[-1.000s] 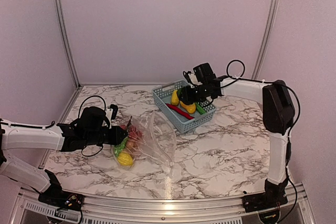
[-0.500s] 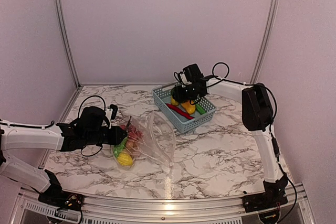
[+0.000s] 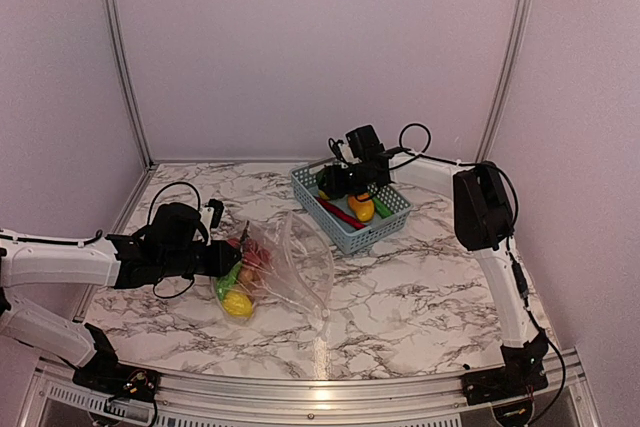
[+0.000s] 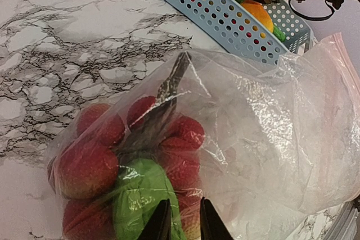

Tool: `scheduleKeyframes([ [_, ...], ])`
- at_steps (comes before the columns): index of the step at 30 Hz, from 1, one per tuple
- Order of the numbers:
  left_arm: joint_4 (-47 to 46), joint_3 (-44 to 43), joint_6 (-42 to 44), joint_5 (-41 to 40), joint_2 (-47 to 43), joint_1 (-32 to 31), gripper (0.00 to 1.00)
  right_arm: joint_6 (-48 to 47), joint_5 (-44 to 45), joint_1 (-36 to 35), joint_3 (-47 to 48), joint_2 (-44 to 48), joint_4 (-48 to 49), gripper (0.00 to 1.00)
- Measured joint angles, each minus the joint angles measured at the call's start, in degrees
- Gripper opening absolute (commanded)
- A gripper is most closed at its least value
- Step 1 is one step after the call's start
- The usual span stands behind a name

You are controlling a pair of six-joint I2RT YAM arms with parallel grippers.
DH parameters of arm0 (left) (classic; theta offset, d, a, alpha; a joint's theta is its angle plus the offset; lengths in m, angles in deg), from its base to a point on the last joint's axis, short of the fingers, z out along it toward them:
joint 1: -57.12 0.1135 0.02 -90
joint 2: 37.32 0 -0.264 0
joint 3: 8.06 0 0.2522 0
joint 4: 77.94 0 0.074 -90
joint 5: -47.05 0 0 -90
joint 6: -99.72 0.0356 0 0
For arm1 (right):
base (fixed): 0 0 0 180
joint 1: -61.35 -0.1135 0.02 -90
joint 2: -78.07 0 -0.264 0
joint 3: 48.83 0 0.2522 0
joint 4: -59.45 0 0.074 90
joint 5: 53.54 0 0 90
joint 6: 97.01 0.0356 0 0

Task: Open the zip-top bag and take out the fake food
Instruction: Place the fake vegetable in the bin.

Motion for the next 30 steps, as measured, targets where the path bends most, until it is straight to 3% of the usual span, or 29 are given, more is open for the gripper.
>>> scheduleKeyframes([
  [7, 0.00, 0.00, 0.00, -0.02, -0.02, 0.00, 0.20, 0.15, -1.40, 0.00, 0.00, 0.02, -0.13, 0.40],
  [20, -0.02, 0.00, -0.02, -0.04, 0.07, 0.00, 0.20, -1.99, 3.17, -0.02, -7.80, 7.48, -1.79, 0.76],
  [26, -0.09, -0.07, -0.02, -0.04, 0.28, 0.00, 0.20, -2.99, 3.19, -0.15, -8.37, 10.91, -1.53, 0.80],
  [30, -0.09, -0.09, -0.02, -0.04, 0.31, 0.00, 0.20, -3.23, 3.23, -0.26, -9.70, 12.52, -1.22, 0.77],
])
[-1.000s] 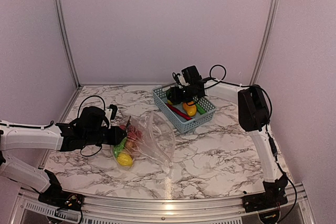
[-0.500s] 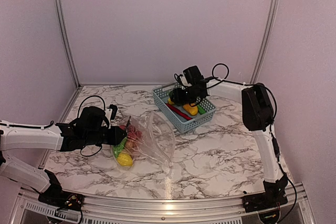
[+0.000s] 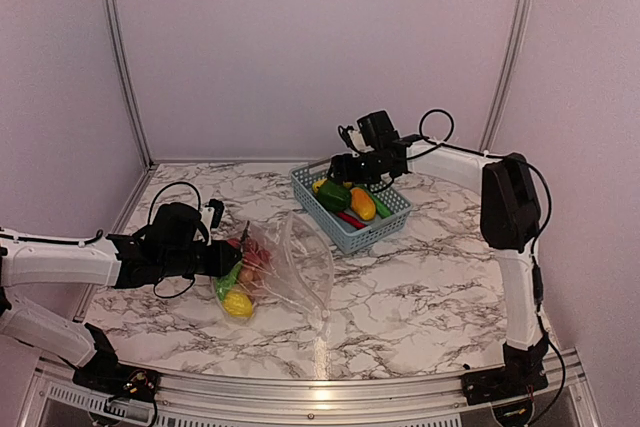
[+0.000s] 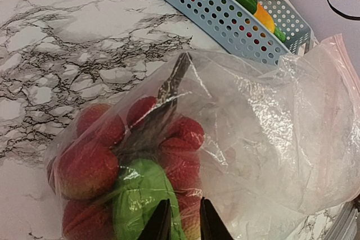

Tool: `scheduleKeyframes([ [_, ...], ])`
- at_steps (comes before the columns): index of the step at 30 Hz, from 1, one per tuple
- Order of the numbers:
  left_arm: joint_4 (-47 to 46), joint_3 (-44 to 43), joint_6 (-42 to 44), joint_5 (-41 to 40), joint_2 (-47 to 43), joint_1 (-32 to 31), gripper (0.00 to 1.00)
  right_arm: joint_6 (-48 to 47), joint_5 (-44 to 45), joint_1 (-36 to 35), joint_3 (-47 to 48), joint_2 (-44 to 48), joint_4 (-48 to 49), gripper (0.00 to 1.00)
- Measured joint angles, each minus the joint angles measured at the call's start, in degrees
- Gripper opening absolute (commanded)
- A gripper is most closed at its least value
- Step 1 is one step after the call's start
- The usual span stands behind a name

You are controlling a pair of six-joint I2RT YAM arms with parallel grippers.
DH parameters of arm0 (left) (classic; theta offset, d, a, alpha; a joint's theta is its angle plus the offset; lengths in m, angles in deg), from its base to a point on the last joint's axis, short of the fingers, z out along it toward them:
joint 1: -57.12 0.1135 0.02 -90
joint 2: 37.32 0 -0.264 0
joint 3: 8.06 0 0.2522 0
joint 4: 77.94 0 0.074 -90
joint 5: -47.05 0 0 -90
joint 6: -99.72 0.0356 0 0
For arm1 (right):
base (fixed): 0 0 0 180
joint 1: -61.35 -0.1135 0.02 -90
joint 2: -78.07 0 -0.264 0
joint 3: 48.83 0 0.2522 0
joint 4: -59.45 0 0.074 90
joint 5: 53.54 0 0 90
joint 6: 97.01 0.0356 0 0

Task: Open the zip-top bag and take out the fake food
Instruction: Place the fake vegetable in the bin, then adjust the zipper food storage bag at the center of the board.

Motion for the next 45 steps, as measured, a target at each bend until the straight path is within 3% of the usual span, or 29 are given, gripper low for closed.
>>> scheduleKeyframes([
  [11, 0.00, -0.04, 0.00, 0.00, 0.02, 0.00, 0.20, -0.87, 1.92, -1.09, -4.92, 4.09, -0.44, 0.59],
  [25, 0.02, -0.17, 0.00, 0.00, 0.00, 0.00, 0.21, -0.92, 1.16, -10.03, -25.42, 27.98, 1.18, 0.32],
  [36, 0.26, -0.17, -0.02, -0.07, -2.16, 0.07, 0.21, -0.37, -4.07, -18.88, -34.03, 31.10, 1.36, 0.29],
  [45, 3.15, 0.04, -0.33, -1.27, -9.88, 0.13, 0.21, 0.09, -10.21, -19.52, -35.19, 26.18, 4.20, 0.27],
])
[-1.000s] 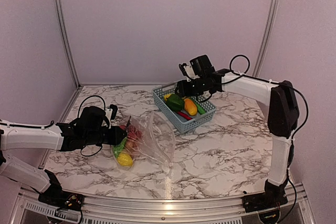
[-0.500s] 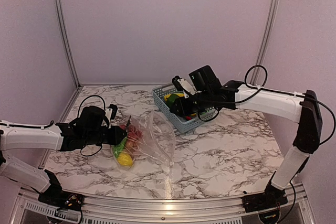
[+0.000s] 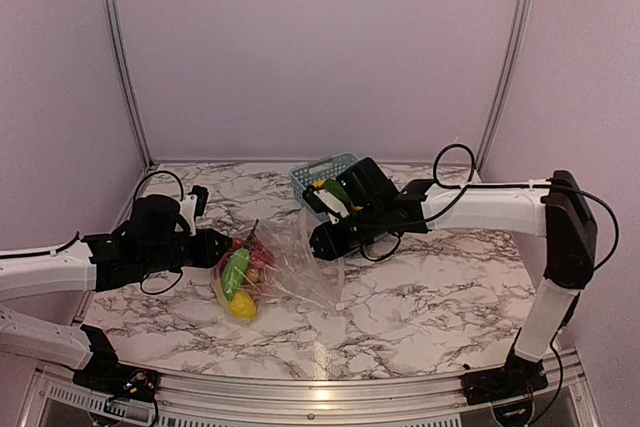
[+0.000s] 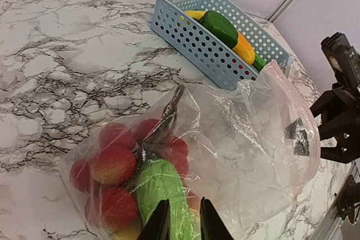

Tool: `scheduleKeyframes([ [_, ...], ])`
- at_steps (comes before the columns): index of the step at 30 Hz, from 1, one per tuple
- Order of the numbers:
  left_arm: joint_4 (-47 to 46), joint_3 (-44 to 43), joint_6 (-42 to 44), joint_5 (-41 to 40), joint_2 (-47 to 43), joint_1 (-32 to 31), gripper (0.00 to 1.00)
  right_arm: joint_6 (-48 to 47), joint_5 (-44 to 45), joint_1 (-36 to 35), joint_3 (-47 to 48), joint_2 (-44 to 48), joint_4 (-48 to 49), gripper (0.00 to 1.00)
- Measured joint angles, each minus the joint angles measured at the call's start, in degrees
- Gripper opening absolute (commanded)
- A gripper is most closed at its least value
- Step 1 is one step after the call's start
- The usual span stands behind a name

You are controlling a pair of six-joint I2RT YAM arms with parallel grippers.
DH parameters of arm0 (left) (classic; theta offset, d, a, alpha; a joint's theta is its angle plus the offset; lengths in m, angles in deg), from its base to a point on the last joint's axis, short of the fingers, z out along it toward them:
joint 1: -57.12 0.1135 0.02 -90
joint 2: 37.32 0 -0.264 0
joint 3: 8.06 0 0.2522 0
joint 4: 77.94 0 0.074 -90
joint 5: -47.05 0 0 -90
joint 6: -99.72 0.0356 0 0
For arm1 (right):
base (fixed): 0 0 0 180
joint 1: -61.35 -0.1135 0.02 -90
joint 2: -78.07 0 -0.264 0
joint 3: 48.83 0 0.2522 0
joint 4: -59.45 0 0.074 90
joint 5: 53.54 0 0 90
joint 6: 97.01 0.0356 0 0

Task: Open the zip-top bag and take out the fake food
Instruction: Adjust the zipper food storage bag at the center of the board.

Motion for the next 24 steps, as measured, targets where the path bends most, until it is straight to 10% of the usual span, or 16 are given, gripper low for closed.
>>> scheduleKeyframes([
  [24, 0.79, 3.91, -1.66, 1.75, 3.23, 0.02, 0.20, 4.46, -8.61, 0.00, -1.14, -9.35, 8.11, 0.33],
])
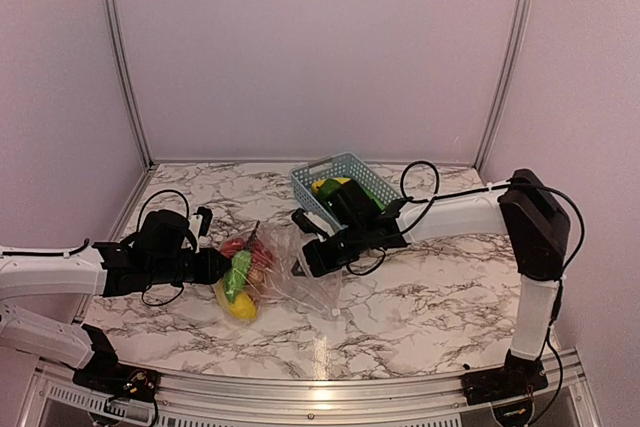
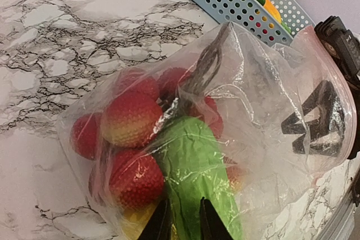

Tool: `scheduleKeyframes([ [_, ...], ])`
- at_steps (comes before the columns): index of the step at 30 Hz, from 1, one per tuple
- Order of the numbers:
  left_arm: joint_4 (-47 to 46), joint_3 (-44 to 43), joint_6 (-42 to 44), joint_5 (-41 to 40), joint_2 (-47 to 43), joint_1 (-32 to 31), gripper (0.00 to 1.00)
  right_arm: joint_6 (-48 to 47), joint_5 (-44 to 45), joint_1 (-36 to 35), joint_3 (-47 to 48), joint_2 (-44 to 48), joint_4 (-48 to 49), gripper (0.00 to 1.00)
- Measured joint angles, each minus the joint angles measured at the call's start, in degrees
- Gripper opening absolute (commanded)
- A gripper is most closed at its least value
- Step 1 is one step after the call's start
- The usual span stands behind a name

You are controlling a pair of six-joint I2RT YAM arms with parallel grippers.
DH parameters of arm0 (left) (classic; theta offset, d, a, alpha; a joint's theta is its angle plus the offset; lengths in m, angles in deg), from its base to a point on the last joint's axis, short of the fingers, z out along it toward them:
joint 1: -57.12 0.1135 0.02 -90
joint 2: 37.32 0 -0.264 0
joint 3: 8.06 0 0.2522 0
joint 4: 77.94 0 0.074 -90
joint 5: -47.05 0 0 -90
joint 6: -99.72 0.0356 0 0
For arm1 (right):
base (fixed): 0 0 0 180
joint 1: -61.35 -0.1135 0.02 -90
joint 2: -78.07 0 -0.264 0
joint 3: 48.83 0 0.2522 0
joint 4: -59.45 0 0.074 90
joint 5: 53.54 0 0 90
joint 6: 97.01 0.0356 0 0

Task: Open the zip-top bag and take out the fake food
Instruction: Adjust the zipper food storage bag at the center of the board.

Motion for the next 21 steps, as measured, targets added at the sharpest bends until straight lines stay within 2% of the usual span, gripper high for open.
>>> scheduleKeyframes([
  [13, 0.44, -0.85, 0.35, -0.02, 2.82, -0.17, 0.20, 1.33, -4.39, -0.13, 2.27, -2.51, 1.01, 0.38],
  [21, 0.85, -0.87, 0.48, 0.00, 4.83, -0.79, 0.20, 3.37, -8.35, -0.13, 5.70, 2.60, 2.95, 0.42],
])
